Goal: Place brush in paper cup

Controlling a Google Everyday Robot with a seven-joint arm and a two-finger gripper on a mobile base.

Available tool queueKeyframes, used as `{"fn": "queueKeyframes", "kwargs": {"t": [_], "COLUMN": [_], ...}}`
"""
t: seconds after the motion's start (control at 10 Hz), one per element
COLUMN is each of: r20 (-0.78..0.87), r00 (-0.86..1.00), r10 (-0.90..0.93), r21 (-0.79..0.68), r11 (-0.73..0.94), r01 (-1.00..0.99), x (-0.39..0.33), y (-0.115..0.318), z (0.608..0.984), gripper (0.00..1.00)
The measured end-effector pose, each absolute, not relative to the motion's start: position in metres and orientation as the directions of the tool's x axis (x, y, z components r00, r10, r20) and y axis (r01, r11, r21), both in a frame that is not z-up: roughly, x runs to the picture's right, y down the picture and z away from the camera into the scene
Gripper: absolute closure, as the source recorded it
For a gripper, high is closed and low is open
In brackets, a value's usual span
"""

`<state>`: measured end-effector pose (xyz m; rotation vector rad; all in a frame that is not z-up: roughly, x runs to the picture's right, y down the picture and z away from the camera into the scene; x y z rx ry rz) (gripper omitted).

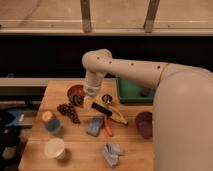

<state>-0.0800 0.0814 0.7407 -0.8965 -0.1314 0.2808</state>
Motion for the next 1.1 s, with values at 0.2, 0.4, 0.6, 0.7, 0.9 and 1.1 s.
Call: {"fn": "queueKeyframes", "kwargs": {"t": [0.2, 0.4, 0.6, 0.7, 0.9, 1.1], "r20": [0.019, 0.055, 0.112, 0.145, 0.189, 0.231], "r00": [0.964, 0.972, 0.974, 0.974, 0.971, 0.965], "r10": [0.264, 0.230, 0.195, 0.175, 0.149, 0.126], "r21": [-0.801, -0.810, -0.810, -0.808, -0.803, -0.794], "r11": [0.582, 0.579, 0.585, 0.589, 0.593, 0.597], "r01": [-0.143, -0.091, -0.025, 0.015, 0.065, 0.112], "x": [-0.097, -0.118, -0.135, -0.147, -0.159, -0.167], "y": [0.106, 0.124, 0.134, 0.140, 0.149, 0.156], "z": [0.733, 0.724, 0.716, 0.709, 0.699, 0.688], "gripper": [0.81, 0.81, 0.81, 0.81, 0.81, 0.81]}}
